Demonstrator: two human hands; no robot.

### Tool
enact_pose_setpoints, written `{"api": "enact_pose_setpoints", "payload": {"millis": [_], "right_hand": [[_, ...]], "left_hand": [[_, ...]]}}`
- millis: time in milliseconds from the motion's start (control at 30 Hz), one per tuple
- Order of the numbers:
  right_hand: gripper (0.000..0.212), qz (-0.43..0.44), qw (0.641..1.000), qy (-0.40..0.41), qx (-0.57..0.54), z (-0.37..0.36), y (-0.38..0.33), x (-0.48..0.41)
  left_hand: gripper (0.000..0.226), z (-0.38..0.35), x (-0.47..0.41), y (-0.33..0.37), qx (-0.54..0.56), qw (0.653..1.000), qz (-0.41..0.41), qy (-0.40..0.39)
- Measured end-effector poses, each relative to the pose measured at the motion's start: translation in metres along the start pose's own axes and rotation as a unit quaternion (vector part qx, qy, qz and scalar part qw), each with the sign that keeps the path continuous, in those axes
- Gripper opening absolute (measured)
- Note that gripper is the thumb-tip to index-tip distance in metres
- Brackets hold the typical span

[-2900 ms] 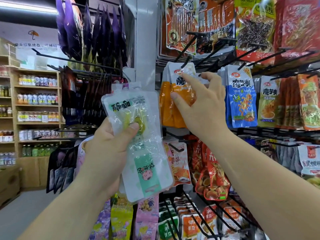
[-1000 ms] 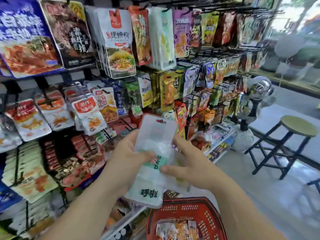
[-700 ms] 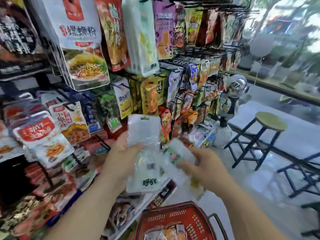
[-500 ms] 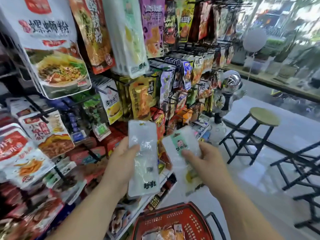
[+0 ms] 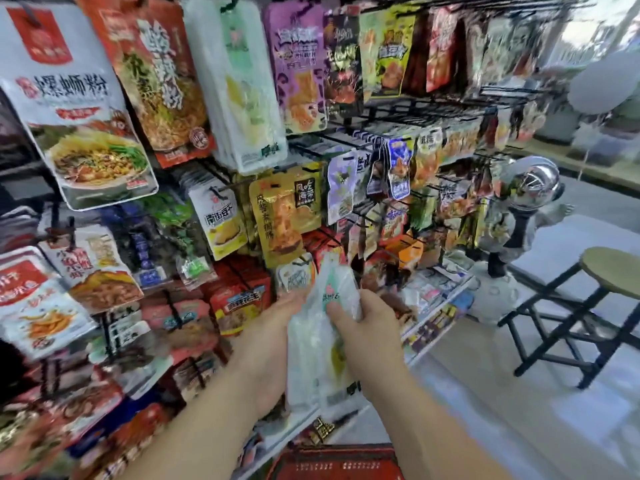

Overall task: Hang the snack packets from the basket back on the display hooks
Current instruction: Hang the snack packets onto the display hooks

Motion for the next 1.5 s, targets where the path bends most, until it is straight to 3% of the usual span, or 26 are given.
{"api": "enact_pose_setpoints", "payload": {"millis": [167, 300, 433, 600, 800, 900, 1000, 1067, 1133, 1233, 1367, 1500], "right_hand": [[0.023, -0.01, 0.998, 0.012, -0.056, 0.027, 0.011, -0.006], [0.01, -0.002, 0.996, -0.014, -0.085, 0.032, 0.009, -0.009], [0.011, -0.002, 0.994, -0.02, -0.104, 0.04, 0.007, -0.011], [0.027, -0.023, 0.993, -0.002, -0.118, 0.059, 0.014, -0.018], [0.022, -0.006, 0.993, -0.013, -0.119, 0.06, -0.006, -0.033], [0.017, 0.027, 0.993, -0.014, -0.114, 0.05, -0.028, -0.043], [0.018, 0.049, 0.989, -0.015, -0.136, 0.035, -0.056, -0.057], [0.023, 0.08, 0.99, -0.02, -0.116, 0.023, -0.081, -0.068], [0.046, 0.118, 0.987, -0.031, -0.102, 0.011, -0.108, -0.08], [0.047, 0.147, 0.983, -0.036, -0.1, -0.002, -0.15, -0.101], [0.063, 0.179, 0.974, -0.062, -0.125, -0.025, -0.21, -0.132], [0.043, 0.204, 0.968, -0.055, -0.136, -0.043, -0.259, -0.158]], "left_hand": [[0.03, -0.032, -0.009, -0.034, 0.036, 0.996, 0.024, 0.074], [0.041, -0.049, -0.015, -0.057, 0.069, 0.992, 0.044, 0.1], [0.043, -0.058, -0.013, -0.053, 0.084, 0.991, 0.026, 0.105], [0.025, -0.021, -0.007, -0.026, -0.001, 0.975, -0.051, 0.218], [0.012, -0.015, 0.003, 0.037, -0.161, 0.939, -0.186, 0.24], [0.029, -0.01, 0.013, 0.075, -0.185, 0.917, -0.244, 0.254], [0.035, 0.0, 0.016, 0.108, -0.141, 0.92, -0.281, 0.233], [0.031, 0.007, 0.018, 0.129, -0.138, 0.917, -0.297, 0.229], [0.021, 0.014, 0.019, 0.149, -0.142, 0.913, -0.313, 0.22], [0.008, 0.028, 0.028, 0.181, -0.131, 0.896, -0.354, 0.234], [0.009, 0.034, 0.041, 0.217, -0.107, 0.884, -0.395, 0.226], [0.012, 0.05, 0.052, 0.243, -0.085, 0.866, -0.431, 0.24]]}}
Point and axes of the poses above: each hand's wrist, its own x-axis away from the middle knuckle, its own z-axis out of the back of the hand, y = z × x, the point moved 10 cm from there along -x, towards the middle knuckle, and after that the axes turned 5 degrees about z, right-handed, at the moved point
